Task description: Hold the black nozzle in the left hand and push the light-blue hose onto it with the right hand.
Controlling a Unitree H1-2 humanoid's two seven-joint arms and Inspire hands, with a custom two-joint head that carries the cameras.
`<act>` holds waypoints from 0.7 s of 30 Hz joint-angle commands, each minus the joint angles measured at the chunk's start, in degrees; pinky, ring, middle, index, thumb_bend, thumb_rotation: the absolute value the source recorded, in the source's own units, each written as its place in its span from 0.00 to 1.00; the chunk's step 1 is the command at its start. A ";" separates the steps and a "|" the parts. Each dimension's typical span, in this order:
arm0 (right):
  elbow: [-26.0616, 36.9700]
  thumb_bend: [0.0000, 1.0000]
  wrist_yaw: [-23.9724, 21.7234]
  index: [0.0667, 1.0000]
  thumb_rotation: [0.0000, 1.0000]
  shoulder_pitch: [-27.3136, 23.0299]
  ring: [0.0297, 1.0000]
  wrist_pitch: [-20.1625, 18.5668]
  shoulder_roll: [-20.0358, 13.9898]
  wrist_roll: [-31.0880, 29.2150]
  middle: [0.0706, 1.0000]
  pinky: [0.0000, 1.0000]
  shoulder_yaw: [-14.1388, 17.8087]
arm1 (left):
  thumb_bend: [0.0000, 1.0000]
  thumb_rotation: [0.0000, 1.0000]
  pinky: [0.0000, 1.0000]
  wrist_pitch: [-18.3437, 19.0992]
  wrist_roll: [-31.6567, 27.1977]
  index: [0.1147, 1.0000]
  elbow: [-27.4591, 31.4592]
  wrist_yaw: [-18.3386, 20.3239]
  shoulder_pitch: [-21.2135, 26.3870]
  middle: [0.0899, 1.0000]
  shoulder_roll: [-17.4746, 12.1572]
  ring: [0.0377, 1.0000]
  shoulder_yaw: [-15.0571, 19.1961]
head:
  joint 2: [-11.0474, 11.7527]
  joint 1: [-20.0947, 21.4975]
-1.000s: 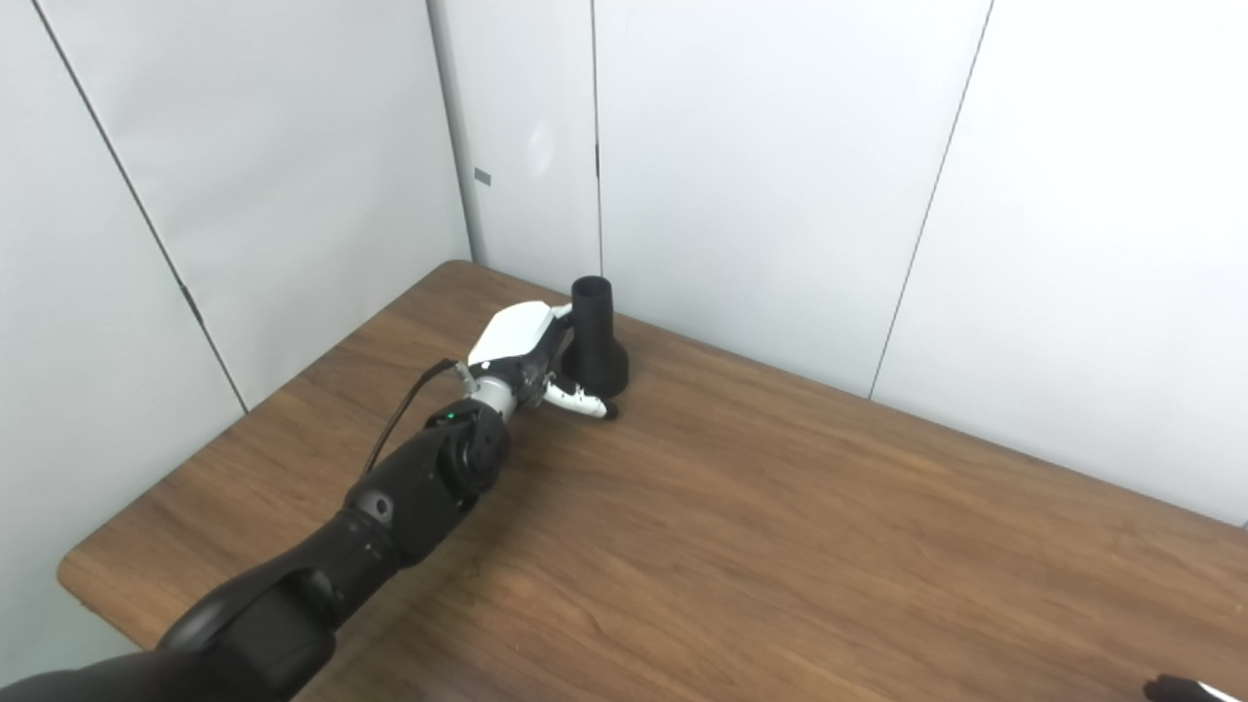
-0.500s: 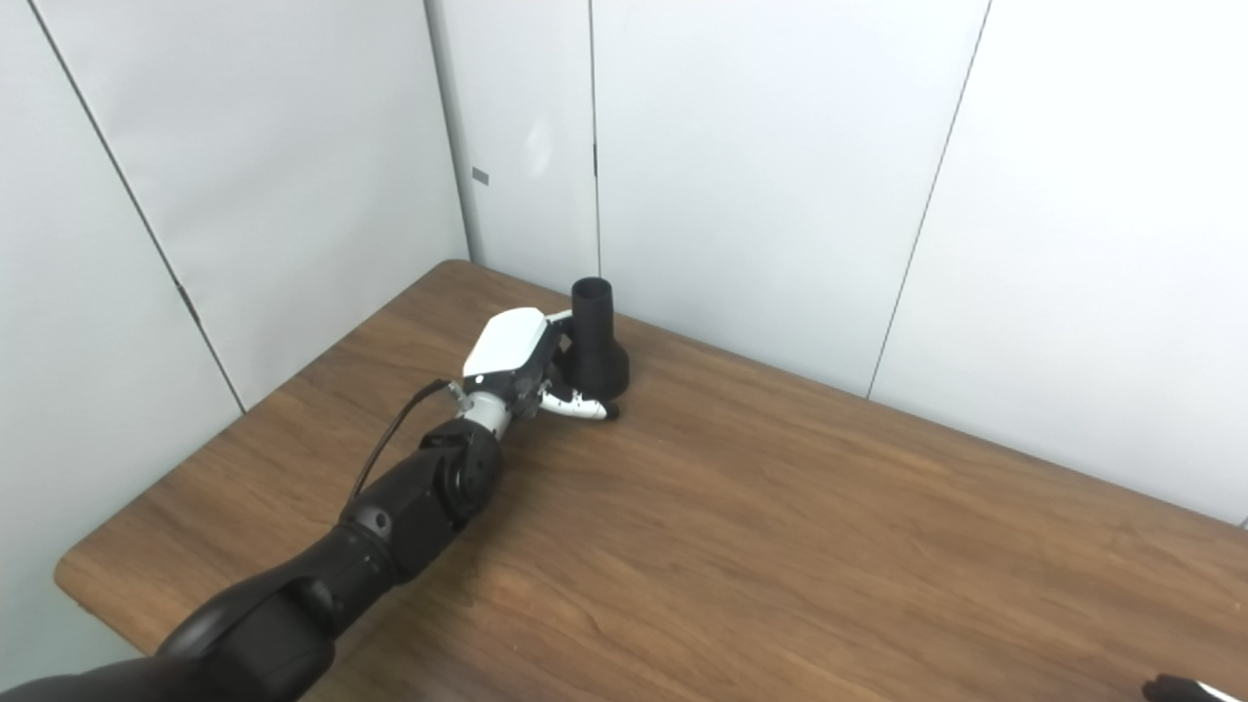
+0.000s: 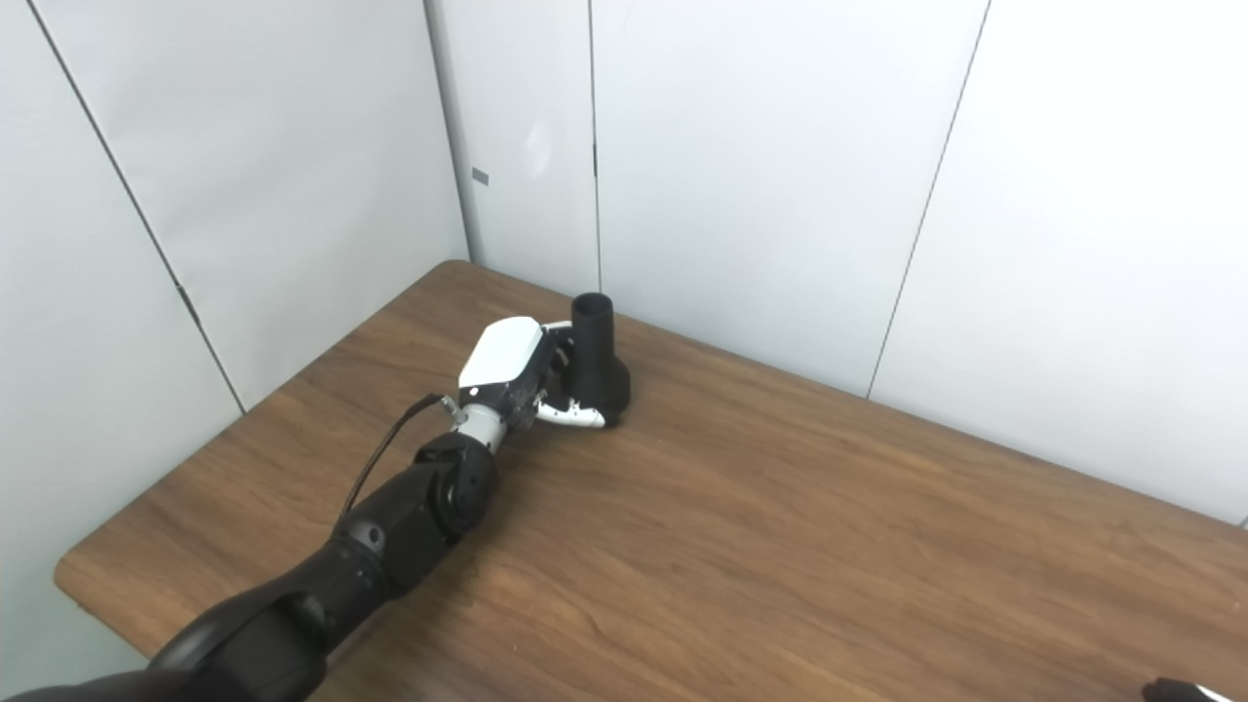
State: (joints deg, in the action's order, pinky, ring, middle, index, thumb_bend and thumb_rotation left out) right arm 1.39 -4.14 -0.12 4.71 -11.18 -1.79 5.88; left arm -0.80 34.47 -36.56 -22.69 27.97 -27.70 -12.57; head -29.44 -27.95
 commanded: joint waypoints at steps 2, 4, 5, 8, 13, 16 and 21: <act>1.49 0.33 0.08 0.60 0.36 -0.14 0.63 0.04 -0.96 -0.16 0.64 0.53 0.65 | 0.93 0.05 0.40 -0.55 1.12 0.52 -1.13 1.51 -1.68 0.52 0.64 0.46 -1.74 | -0.21 -0.05; 1.51 0.33 0.03 0.59 0.36 -0.13 0.63 0.21 -0.98 -0.03 0.63 0.53 0.59 | 0.92 0.02 0.36 -1.17 1.47 0.49 -1.20 1.43 -1.50 0.50 0.35 0.42 -2.17 | -0.24 -0.06; 1.60 0.33 0.00 0.60 0.36 -0.11 0.63 0.08 -0.99 0.02 0.64 0.53 0.55 | 0.68 0.04 0.29 -1.78 1.63 0.45 -1.04 1.39 -1.49 0.48 0.13 0.35 -2.50 | -0.26 -0.04; 1.62 0.33 -0.05 0.60 0.37 -0.14 0.63 0.00 -0.94 -0.04 0.64 0.54 0.53 | 0.54 0.00 0.20 -3.57 1.53 0.45 -1.17 1.20 -1.48 0.42 -0.29 0.23 -3.15 | -0.28 0.07; 1.54 0.32 0.03 0.60 0.36 -0.11 0.63 0.67 -1.09 0.66 0.64 0.53 0.39 | 0.52 0.00 0.15 -4.03 3.08 0.46 -0.67 1.03 -1.80 0.37 -0.56 0.17 -4.54 | -0.38 0.35; 1.76 0.31 -0.14 0.61 0.34 0.00 0.64 0.65 -1.11 0.38 0.65 0.55 0.46 | 0.52 0.00 0.14 -4.46 3.05 0.46 0.46 1.56 -2.42 0.35 -0.58 0.16 -4.52 | -0.56 0.55; 1.77 0.32 -0.18 0.60 0.37 0.09 0.63 0.90 -1.17 0.46 0.64 0.53 0.54 | 0.52 0.00 0.15 -4.52 4.06 0.46 1.48 1.78 -2.57 0.36 -0.91 0.16 -5.10 | -0.56 0.55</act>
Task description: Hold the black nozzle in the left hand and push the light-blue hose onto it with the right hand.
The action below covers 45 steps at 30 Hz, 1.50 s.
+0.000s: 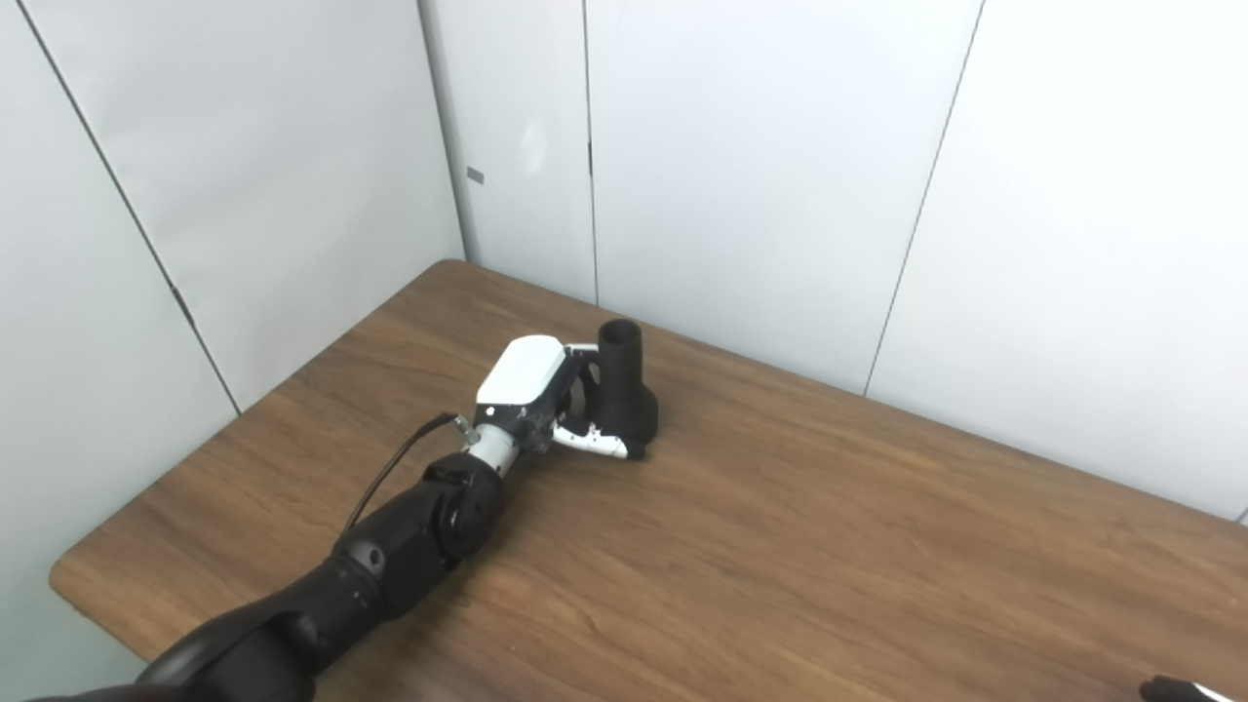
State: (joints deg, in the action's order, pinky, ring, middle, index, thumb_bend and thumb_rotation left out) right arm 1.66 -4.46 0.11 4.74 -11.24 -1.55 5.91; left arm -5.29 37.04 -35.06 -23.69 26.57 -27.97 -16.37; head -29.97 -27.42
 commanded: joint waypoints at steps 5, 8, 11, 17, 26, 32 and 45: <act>2.13 0.34 0.24 0.59 0.38 -0.04 0.62 0.64 -0.81 -0.15 0.63 0.52 0.64 | 0.52 0.00 0.17 -0.24 0.62 0.45 0.51 3.82 -1.45 0.39 -0.78 0.19 -1.13 | -0.31 1.56; 3.37 0.36 0.26 0.59 0.37 0.14 0.61 0.13 -0.32 -1.73 0.62 0.50 1.18 | 0.52 0.00 0.18 -0.66 0.64 0.46 0.89 3.90 -1.96 0.38 -0.88 0.20 -1.11 | -0.90 3.55; 6.38 0.38 0.69 0.59 0.35 0.28 0.63 -2.08 0.57 -2.87 0.64 0.52 1.66 | 0.52 0.00 0.18 -3.37 1.57 0.46 -0.63 1.59 -2.24 0.38 -1.17 0.21 -1.59 | -1.84 8.30; 14.09 0.24 2.37 0.63 0.05 0.38 0.67 -7.12 1.89 2.14 0.67 0.58 0.01 | 0.52 0.00 0.19 -7.49 1.35 0.46 -1.88 2.39 -2.03 0.35 -2.46 0.21 -2.08 | -3.35 17.31; 21.33 0.23 6.33 0.63 0.00 1.03 0.67 -11.35 2.72 5.29 0.67 0.59 3.87 | 0.52 0.00 0.12 -11.46 0.44 0.42 4.91 2.98 -3.82 0.42 -1.49 0.13 -1.58 | -4.02 23.71; 24.69 0.22 7.68 0.63 0.00 0.76 0.68 -13.02 1.83 4.78 0.68 0.58 7.18 | 0.52 0.00 0.12 -11.37 0.47 0.41 11.73 7.14 -5.39 0.42 0.12 0.13 -2.30 | -4.23 25.08; 24.36 0.25 11.26 0.59 0.00 -1.29 0.63 -10.61 0.90 6.35 0.64 0.53 12.22 | 0.52 0.03 0.07 -11.24 9.11 0.41 15.27 7.41 -8.50 0.12 6.70 0.08 -6.28 | -3.29 28.31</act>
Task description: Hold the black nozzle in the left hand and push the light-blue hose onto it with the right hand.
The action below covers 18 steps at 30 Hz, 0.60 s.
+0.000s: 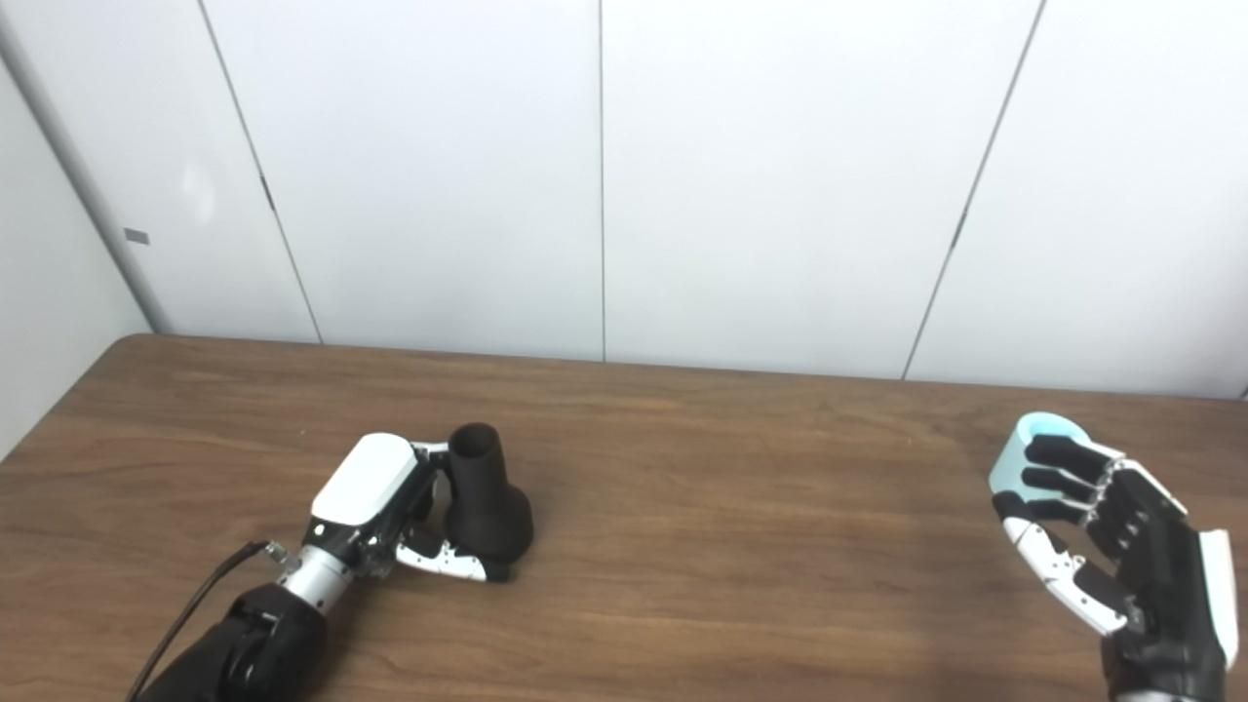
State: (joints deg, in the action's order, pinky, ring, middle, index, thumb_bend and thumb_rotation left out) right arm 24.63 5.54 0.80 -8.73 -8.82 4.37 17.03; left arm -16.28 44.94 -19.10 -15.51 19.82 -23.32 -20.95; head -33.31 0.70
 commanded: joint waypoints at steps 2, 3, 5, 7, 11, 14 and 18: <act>0.94 0.25 1.78 0.59 0.00 -2.47 0.63 3.63 -1.83 0.82 0.63 0.52 1.69 | 0.52 0.04 0.06 -0.77 2.63 0.41 -0.96 -1.43 -1.87 0.09 2.74 0.07 -2.38 | 0.12 0.39; 0.72 0.25 2.09 0.59 0.00 -2.82 0.63 3.75 -1.94 0.85 0.63 0.52 2.04 | 0.52 0.04 0.06 -1.65 3.30 0.41 -1.33 -2.24 -1.85 0.07 3.14 0.06 -2.87 | 0.16 0.57; 0.38 0.26 3.21 0.59 0.01 -3.78 0.63 3.95 -1.89 1.54 0.64 0.53 2.68 | 0.52 0.04 0.06 -3.18 4.62 0.41 -2.18 -3.81 -1.82 0.07 4.02 0.06 -3.90 | 0.23 0.97; 0.31 0.30 4.09 0.59 0.07 -4.80 0.64 3.93 -1.89 2.41 0.64 0.53 3.09 | 0.52 0.04 0.07 -4.10 6.51 0.41 -2.76 -5.33 -1.69 0.08 4.78 0.07 -5.16 | 0.33 1.53; -0.07 0.45 6.00 0.59 0.20 -7.00 0.68 2.11 -2.28 5.47 0.67 0.57 3.58 | 0.52 0.04 0.07 -5.46 8.65 0.41 -3.70 -7.97 -1.52 0.09 6.18 0.08 -6.86 | 0.49 3.20; -1.91 0.64 7.29 0.64 0.26 -8.67 0.73 0.10 -2.98 7.85 0.71 0.61 4.25 | 0.52 0.04 0.07 -6.06 9.82 0.41 -4.30 -9.31 -1.41 0.09 6.90 0.07 -7.64 | 0.56 4.52; -3.53 0.76 7.47 0.76 0.29 -10.08 0.79 -2.47 -4.34 10.43 0.80 0.69 3.89 | 0.52 0.04 0.08 -5.99 10.06 0.41 -3.98 -9.11 -1.63 0.11 7.45 0.09 -8.09 | 0.41 6.15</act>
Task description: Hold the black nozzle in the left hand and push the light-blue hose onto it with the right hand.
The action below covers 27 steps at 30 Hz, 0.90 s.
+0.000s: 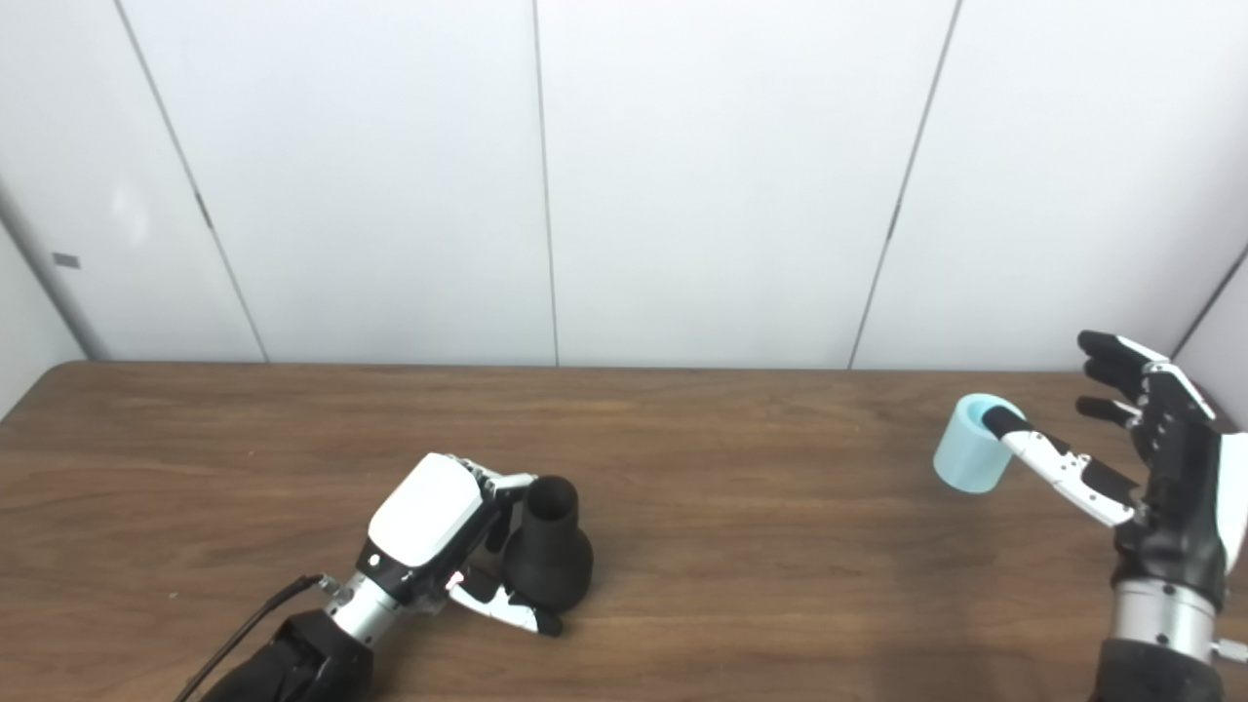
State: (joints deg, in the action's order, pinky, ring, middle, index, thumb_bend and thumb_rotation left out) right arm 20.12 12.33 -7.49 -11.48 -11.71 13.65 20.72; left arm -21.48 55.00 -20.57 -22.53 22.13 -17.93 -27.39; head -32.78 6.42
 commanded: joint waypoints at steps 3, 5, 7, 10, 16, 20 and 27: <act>-0.92 0.81 0.50 0.83 0.33 -2.66 0.81 0.27 -3.19 2.93 0.83 0.71 -0.52 | 0.52 0.04 0.07 -1.02 0.22 0.41 -2.37 -2.34 -4.01 0.10 2.68 0.08 -2.12 | -0.01 0.76; -2.20 0.83 0.62 0.86 0.35 -3.30 0.82 0.00 -3.83 3.23 0.85 0.73 -0.60 | 0.52 0.04 0.07 -1.31 0.44 0.41 -2.41 -2.69 -3.96 0.09 2.92 0.08 -2.40 | 0.08 1.06; -3.73 0.85 0.73 0.88 0.37 -3.94 0.83 0.11 -4.43 3.45 0.85 0.74 -0.71 | 0.52 0.04 0.07 -1.40 0.88 0.41 -2.35 -2.74 -3.93 0.09 3.10 0.08 -2.75 | 0.17 1.90; -6.10 0.87 0.91 0.89 0.37 -4.89 0.83 0.76 -5.01 3.27 0.86 0.75 -0.85 | 0.52 0.04 0.08 -1.90 1.19 0.41 -2.32 -2.91 -4.01 0.12 2.97 0.09 -3.14 | 0.31 4.58; -12.30 0.93 2.08 0.88 0.44 -6.26 0.83 2.67 -5.35 4.07 0.86 0.73 -1.79 | 0.52 0.04 0.08 -3.22 -0.09 0.41 -2.11 -1.53 -4.91 0.12 1.74 0.10 -2.80 | 0.68 9.37; -14.54 0.96 2.14 0.89 0.48 -6.94 0.84 2.40 -5.56 4.81 0.87 0.75 -3.13 | 0.52 0.04 0.09 -4.45 -0.65 0.41 -2.25 -1.83 -5.26 0.14 1.05 0.10 -2.60 | 0.50 10.91; -17.40 0.98 2.00 0.89 0.49 -8.57 0.85 1.82 -5.74 4.96 0.87 0.77 -4.65 | 0.52 0.04 0.09 -5.34 -1.34 0.41 -2.40 -1.95 -5.85 0.15 -0.45 0.11 -3.18 | 0.48 13.32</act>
State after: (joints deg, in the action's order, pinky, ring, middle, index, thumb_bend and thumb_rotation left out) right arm 2.31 13.54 -13.61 -11.10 -15.37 18.15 15.96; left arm -25.72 54.78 -19.84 -23.33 21.88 -18.40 -28.70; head -32.26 19.68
